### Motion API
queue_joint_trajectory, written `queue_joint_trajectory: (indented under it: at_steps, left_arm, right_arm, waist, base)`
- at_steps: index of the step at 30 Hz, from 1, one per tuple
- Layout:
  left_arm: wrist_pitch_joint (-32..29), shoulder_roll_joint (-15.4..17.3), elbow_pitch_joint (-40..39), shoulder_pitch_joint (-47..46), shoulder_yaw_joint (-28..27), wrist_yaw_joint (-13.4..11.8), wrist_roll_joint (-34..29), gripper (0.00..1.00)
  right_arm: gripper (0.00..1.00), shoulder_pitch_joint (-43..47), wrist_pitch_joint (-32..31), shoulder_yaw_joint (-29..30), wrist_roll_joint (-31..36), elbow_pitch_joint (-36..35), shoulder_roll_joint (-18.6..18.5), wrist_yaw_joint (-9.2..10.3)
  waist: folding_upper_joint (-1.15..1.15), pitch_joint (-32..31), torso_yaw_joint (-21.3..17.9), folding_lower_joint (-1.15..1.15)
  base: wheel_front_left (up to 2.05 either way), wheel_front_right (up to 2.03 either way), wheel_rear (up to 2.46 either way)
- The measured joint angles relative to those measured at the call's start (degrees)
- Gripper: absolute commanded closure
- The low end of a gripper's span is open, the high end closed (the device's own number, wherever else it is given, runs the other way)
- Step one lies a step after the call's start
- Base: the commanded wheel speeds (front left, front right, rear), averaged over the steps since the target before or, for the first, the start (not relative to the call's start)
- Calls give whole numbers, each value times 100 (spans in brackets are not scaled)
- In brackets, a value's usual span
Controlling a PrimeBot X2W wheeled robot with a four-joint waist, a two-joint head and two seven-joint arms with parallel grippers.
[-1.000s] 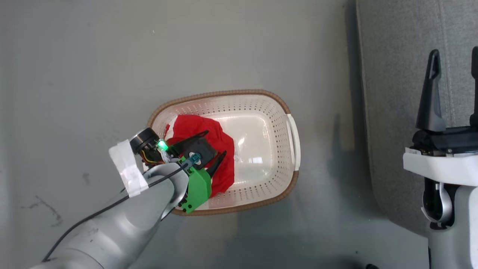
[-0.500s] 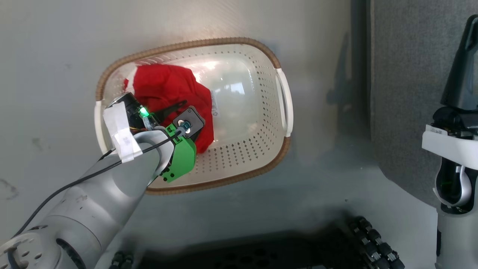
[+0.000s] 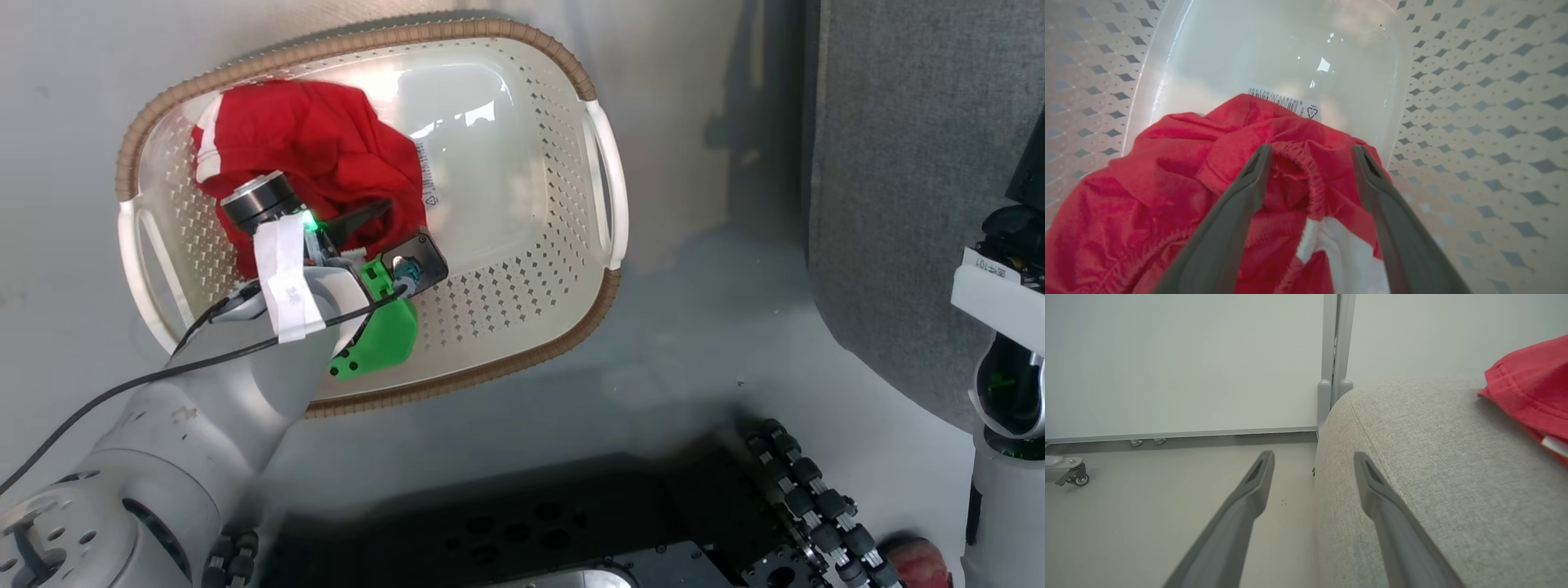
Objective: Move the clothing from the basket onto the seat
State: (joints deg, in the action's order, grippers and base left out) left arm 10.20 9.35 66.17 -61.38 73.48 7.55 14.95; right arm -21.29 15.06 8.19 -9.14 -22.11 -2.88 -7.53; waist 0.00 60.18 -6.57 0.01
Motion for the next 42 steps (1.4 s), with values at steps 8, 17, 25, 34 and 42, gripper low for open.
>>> queue_joint_trajectory:
  at_steps: [8, 17, 25, 34, 42]
  left_arm:
    - [175, -103, 272, -85, -1, 0, -111, 0]
    - [98, -109, 550, -214, 1, 0, -171, 56]
    - [203, -192, 469, -109, 1, 0, -155, 100]
    - [475, -322, 58, 126, -233, -63, 330, 100]
    - [483, 107, -1452, 1103, -1178, -543, 658, 100]
  right_arm:
    - [0, -18, 0, -107, 16, -151, 0, -1]
    - [0, -29, 0, -93, 73, -275, 0, 0]
    - [0, -31, 0, -48, 179, -277, 1, -1]
    - [0, -5, 0, -129, 304, -122, 2, -1]
    - [0, 257, 1, -476, 433, 290, 2, 0]
  waist:
    - [0, 137, -28, 0]
    - [0, 215, -19, 0]
    - [0, 142, -1, 0]
    - [0, -444, 160, 0]
    - [0, -1335, 284, -1]
  base:
    - [0, 0, 0]
    - [0, 0, 0]
    - [0, 0, 0]
    - [0, 0, 0]
    - [0, 0, 0]
